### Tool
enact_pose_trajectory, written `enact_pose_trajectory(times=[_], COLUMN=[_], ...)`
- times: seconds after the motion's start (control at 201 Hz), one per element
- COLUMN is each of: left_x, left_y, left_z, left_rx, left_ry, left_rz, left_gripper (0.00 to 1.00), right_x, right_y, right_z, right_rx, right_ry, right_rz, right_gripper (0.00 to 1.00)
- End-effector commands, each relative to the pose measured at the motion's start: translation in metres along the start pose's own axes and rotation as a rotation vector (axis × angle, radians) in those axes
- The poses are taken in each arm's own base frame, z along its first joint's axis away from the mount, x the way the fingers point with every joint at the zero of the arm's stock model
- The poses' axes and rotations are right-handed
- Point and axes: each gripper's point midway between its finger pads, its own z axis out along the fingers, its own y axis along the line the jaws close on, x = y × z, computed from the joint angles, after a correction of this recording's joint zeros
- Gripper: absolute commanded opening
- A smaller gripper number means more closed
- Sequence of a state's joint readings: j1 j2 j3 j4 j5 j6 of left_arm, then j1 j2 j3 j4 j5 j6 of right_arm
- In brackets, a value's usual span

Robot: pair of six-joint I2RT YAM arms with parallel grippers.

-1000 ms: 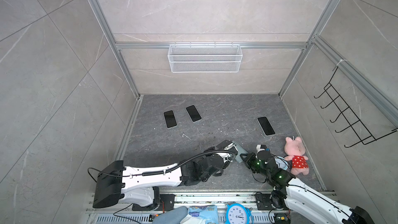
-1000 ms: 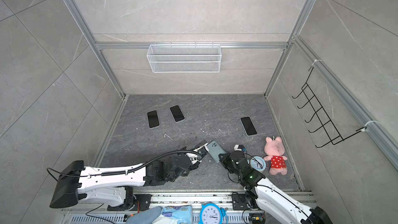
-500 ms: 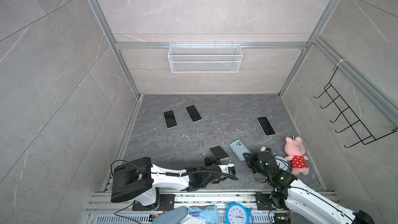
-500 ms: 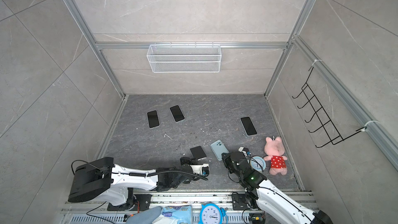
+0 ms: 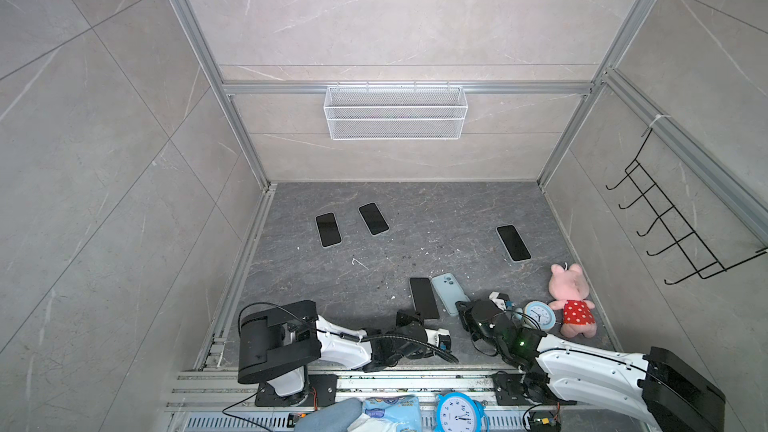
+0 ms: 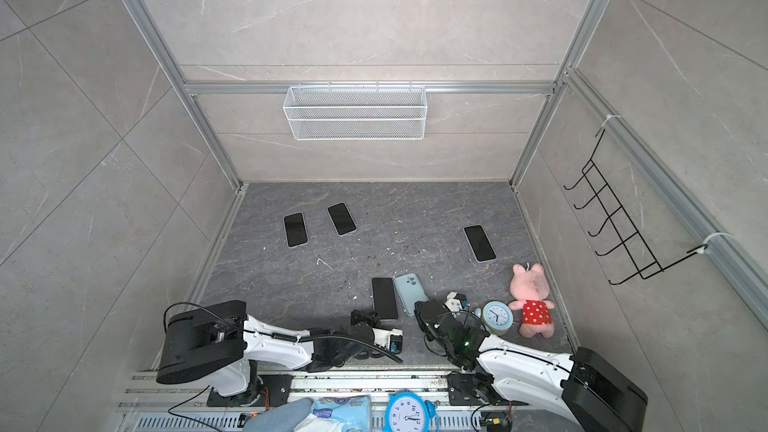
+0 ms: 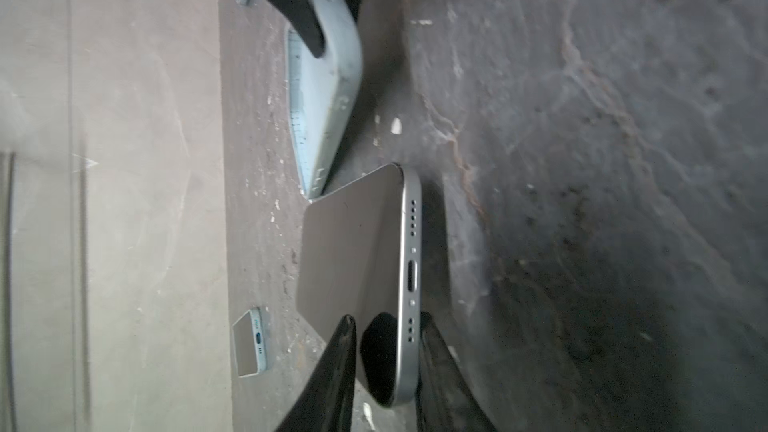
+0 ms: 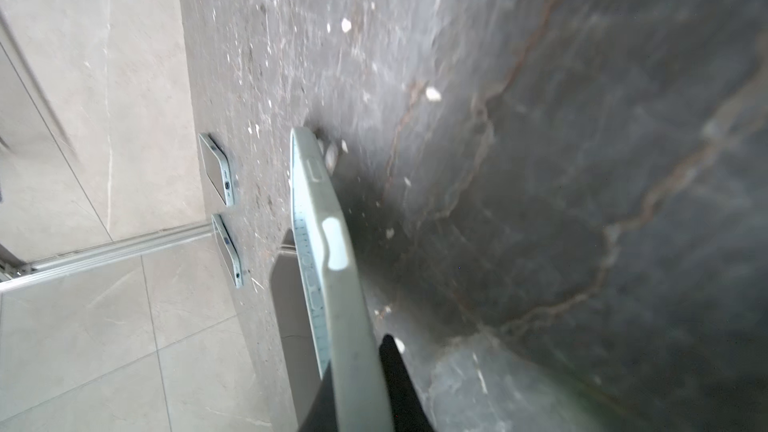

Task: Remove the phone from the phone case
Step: 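Lay the bare phone and case flat on the table, then open both grippers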

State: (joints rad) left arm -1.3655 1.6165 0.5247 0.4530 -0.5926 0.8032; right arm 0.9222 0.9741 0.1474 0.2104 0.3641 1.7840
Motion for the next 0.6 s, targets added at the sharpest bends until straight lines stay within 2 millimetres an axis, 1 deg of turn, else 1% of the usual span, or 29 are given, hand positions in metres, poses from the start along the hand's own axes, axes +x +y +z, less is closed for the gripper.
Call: enact_pose_trajectory(times=[0.0, 0.01, 0.02, 0.03, 0.04, 0.06, 0.065, 0.075, 0.08, 0.085, 0.1, 0.184, 0.244, 0.269, 0.284, 0.324, 0.339, 0.354, 0.423, 0.513, 0.553, 0.593], left_x=[0.002, 0.003, 0.003, 0.004, 0.005, 0.006, 0.006, 0.007, 0.007, 0.008, 0.008, 0.008, 0.005, 0.002, 0.0, -0.006, -0.008, -0.01, -0.02, -0.035, -0.04, -0.041], left_y=[-0.004, -0.004, -0.004, -0.004, -0.004, -0.003, -0.003, -0.003, -0.003, -0.003, -0.002, 0.004, 0.015, 0.021, 0.025, 0.032, 0.034, 0.036, 0.049, 0.069, 0.078, 0.089], left_z=[-0.001, -0.002, -0.002, -0.002, -0.002, -0.003, -0.003, -0.003, -0.003, -0.003, -0.004, -0.011, -0.018, -0.022, -0.025, -0.033, -0.036, -0.04, -0.056, -0.083, -0.094, -0.104], left_rx=[0.022, 0.021, 0.019, 0.017, 0.014, 0.008, 0.006, 0.004, 0.004, 0.003, -0.001, -0.022, -0.064, -0.085, -0.098, -0.119, -0.122, -0.126, -0.163, -0.219, -0.229, -0.24], left_ry=[0.008, 0.01, 0.011, 0.015, 0.015, 0.019, 0.018, 0.017, 0.019, 0.02, 0.017, 0.013, 0.005, -0.002, -0.01, -0.039, -0.05, -0.064, -0.109, -0.183, -0.218, -0.23], left_rz=[-0.035, -0.037, -0.039, -0.04, -0.043, -0.046, -0.049, -0.049, -0.05, -0.05, -0.056, -0.078, -0.103, -0.117, -0.129, -0.157, -0.164, -0.173, -0.204, -0.272, -0.328, -0.419], left_gripper=[0.42, 0.43, 0.45, 0.5, 0.53, 0.55, 0.56, 0.68, 0.72, 0.75, 0.78, 0.8, 0.81, 0.82, 0.82, 0.84, 0.96, 0.99, 1.0, 1.0, 1.0, 1.0], right_x=[-0.005, -0.004, -0.004, -0.003, -0.003, -0.001, -0.001, 0.0, 0.0, 0.001, 0.002, 0.01, 0.017, 0.019, 0.021, 0.024, 0.025, 0.026, 0.028, 0.026, 0.022, 0.017], right_y=[-0.008, -0.009, -0.009, -0.01, -0.01, -0.01, -0.01, -0.01, -0.01, -0.01, -0.011, -0.015, -0.018, -0.019, -0.019, -0.02, -0.02, -0.02, -0.019, -0.01, -0.007, -0.005], right_z=[-0.005, -0.007, -0.007, -0.008, -0.009, -0.011, -0.011, -0.012, -0.013, -0.014, -0.015, -0.022, -0.026, -0.027, -0.029, -0.032, -0.033, -0.034, -0.043, -0.057, -0.064, -0.07], right_rx=[-0.002, 0.002, 0.004, 0.006, 0.007, 0.01, 0.01, 0.012, 0.013, 0.015, 0.018, 0.044, 0.055, 0.057, 0.06, 0.07, 0.072, 0.077, 0.099, 0.115, 0.132, 0.144], right_ry=[-0.063, -0.064, -0.064, -0.064, -0.064, -0.059, -0.059, -0.06, -0.06, -0.058, -0.057, -0.041, -0.019, -0.01, -0.003, 0.006, 0.009, 0.012, 0.023, 0.021, 0.012, -0.001], right_rz=[0.039, 0.033, 0.031, 0.027, 0.025, 0.018, 0.018, 0.014, 0.012, 0.006, 0.001, -0.029, -0.045, -0.057, -0.068, -0.09, -0.1, -0.112, -0.181, -0.314, -0.361, -0.426], right_gripper=[0.25, 0.29, 0.3, 0.33, 0.34, 0.39, 0.39, 0.42, 0.43, 0.45, 0.47, 0.61, 0.67, 0.77, 0.79, 0.81, 0.83, 0.84, 0.86, 0.87, 0.87, 0.88])
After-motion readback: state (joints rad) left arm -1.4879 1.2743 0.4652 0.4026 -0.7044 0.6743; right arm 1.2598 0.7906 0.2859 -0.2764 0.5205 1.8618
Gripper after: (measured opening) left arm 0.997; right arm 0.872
